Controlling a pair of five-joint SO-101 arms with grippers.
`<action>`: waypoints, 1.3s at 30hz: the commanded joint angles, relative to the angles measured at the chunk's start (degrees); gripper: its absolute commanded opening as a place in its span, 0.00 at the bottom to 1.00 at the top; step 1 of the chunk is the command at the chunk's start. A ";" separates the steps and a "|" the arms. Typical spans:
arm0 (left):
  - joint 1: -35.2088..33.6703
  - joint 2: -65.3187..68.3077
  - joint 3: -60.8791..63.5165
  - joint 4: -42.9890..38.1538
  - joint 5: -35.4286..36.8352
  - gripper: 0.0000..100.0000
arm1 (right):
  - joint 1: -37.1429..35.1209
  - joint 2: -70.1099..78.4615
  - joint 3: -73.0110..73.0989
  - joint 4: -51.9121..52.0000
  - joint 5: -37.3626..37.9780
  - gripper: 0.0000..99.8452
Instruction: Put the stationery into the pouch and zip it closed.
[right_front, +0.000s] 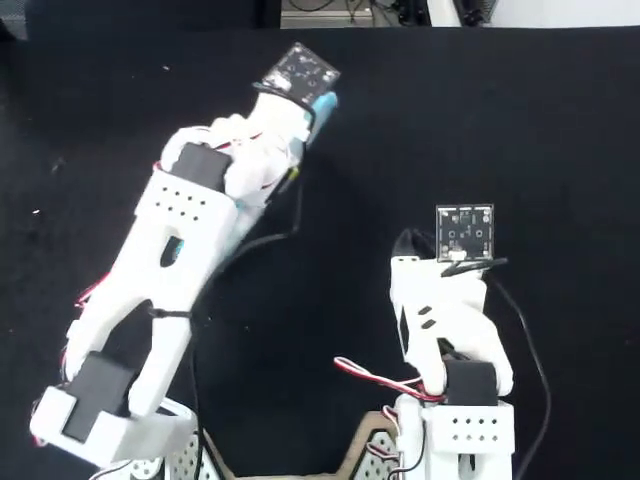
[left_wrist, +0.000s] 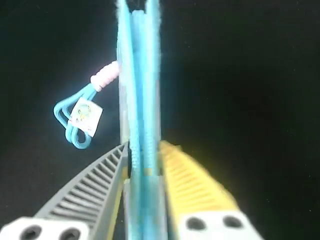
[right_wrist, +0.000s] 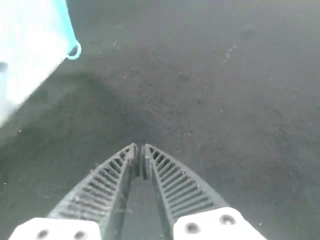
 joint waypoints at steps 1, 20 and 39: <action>1.54 1.41 -2.95 -0.35 -0.18 0.24 | 0.62 -0.75 -0.75 0.18 -0.53 0.01; -0.92 -22.68 3.74 5.10 -0.44 0.33 | 0.62 -0.75 -0.48 0.00 -0.53 0.01; -25.01 -56.09 58.24 10.20 -0.44 0.08 | -18.02 -0.75 1.36 0.18 -0.53 0.01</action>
